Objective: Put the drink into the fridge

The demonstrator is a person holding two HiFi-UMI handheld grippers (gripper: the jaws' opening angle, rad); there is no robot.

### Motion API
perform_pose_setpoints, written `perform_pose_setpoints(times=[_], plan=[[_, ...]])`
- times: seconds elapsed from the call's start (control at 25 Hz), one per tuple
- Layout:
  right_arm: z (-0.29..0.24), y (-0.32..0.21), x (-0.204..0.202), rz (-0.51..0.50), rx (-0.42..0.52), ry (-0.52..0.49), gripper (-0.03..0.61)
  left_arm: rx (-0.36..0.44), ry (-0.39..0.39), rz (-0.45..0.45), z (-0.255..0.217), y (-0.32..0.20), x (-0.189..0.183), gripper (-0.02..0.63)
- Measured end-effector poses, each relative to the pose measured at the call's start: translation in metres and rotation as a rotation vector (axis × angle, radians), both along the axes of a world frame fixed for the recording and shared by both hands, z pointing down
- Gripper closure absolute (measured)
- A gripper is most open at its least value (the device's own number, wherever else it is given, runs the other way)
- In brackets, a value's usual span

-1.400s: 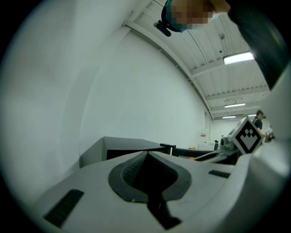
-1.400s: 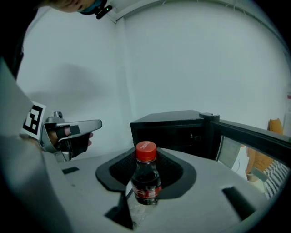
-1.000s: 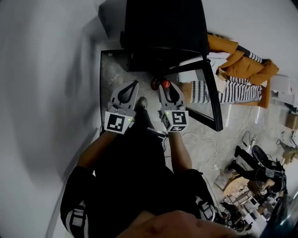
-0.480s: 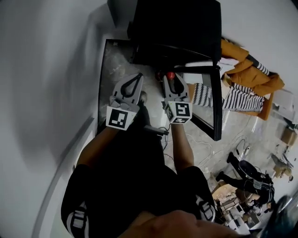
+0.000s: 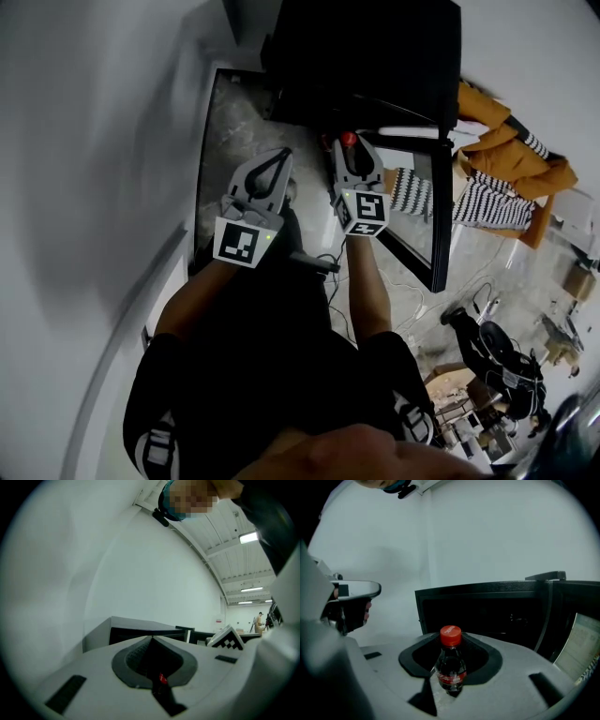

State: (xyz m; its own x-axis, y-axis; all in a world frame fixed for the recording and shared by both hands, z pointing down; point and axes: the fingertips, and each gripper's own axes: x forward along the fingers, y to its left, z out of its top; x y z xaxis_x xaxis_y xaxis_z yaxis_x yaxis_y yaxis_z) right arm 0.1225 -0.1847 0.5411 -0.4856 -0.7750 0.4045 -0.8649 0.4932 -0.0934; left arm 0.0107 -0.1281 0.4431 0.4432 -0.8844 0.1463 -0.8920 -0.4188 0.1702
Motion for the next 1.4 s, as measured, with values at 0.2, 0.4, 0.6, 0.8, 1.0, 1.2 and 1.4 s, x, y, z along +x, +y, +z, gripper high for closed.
perform_pose_setpoints(times=[0.2, 0.4, 0.6, 0.8, 1.0, 1.2, 1.4], plan=[[0.016, -0.016, -0.005, -0.007, 0.000, 0.003, 0.454, 0.005, -0.019, 0.010, 0.002, -0.002, 0.003, 0.609], [0.038, -0.036, -0.007, -0.003, -0.005, 0.013, 0.454, -0.021, -0.014, 0.012, 0.010, -0.005, 0.005, 0.609], [0.050, -0.053, -0.013, 0.003, 0.014, 0.008, 0.454, -0.028, -0.020, 0.018, 0.014, -0.001, 0.005, 0.609], [0.065, -0.069, -0.017, 0.003, 0.019, 0.032, 0.454, -0.035, -0.001, 0.001, 0.013, -0.001, 0.002, 0.609], [0.082, -0.081, -0.017, 0.006, 0.006, 0.052, 0.454, -0.012, -0.031, 0.017, 0.014, 0.001, 0.002, 0.609], [0.096, -0.090, -0.020, 0.006, 0.012, 0.047, 0.454, -0.030, -0.033, 0.019, 0.018, 0.002, 0.002, 0.609], [0.114, -0.096, -0.021, 0.005, -0.009, 0.054, 0.454, -0.041, -0.031, 0.009, 0.023, 0.003, 0.002, 0.609]])
